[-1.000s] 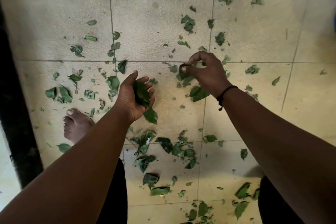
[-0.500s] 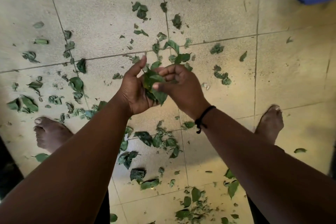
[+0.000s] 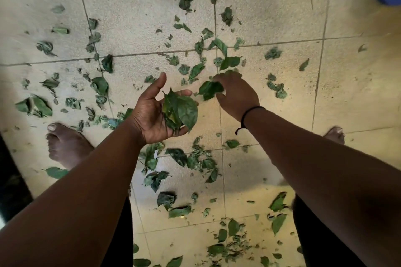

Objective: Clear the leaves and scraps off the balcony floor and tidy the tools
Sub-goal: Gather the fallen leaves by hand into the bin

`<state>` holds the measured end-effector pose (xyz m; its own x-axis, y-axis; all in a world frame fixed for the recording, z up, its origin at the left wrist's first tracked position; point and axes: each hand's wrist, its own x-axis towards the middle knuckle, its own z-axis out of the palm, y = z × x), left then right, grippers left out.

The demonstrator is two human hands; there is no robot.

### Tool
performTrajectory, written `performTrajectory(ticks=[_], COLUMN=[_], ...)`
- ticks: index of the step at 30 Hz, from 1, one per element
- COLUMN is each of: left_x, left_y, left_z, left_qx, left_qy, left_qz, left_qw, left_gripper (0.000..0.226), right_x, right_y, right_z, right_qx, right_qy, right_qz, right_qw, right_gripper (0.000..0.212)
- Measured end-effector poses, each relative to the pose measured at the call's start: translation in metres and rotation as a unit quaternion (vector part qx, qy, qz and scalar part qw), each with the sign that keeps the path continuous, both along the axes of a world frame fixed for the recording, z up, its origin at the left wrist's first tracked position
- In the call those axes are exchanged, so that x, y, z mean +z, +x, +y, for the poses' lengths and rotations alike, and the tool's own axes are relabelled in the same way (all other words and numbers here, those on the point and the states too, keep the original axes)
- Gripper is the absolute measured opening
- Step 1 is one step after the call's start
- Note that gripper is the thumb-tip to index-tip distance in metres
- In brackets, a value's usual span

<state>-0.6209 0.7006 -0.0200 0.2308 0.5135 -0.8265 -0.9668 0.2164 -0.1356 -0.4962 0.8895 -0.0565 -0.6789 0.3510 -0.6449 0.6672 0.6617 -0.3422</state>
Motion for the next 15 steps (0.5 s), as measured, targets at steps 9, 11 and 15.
performTrajectory(ticks=[9, 11, 15], left_x=[0.008, 0.009, 0.009], left_y=[-0.02, -0.018, -0.008], left_z=[-0.002, 0.004, 0.018], left_qx=[-0.037, -0.025, 0.007], left_qy=[0.072, 0.055, -0.004], left_qz=[0.033, 0.045, 0.096], left_qw=[0.996, 0.997, 0.995], left_gripper=[0.042, 0.033, 0.024], right_x=[-0.014, -0.011, 0.015], right_y=[-0.037, -0.035, -0.023], right_z=[0.004, 0.01, 0.025], right_qx=[0.254, 0.209, -0.135], right_qy=[0.091, 0.062, -0.144], right_qz=[-0.052, -0.049, -0.02], right_qw=[0.962, 0.975, 0.98], right_gripper=[0.026, 0.009, 0.016])
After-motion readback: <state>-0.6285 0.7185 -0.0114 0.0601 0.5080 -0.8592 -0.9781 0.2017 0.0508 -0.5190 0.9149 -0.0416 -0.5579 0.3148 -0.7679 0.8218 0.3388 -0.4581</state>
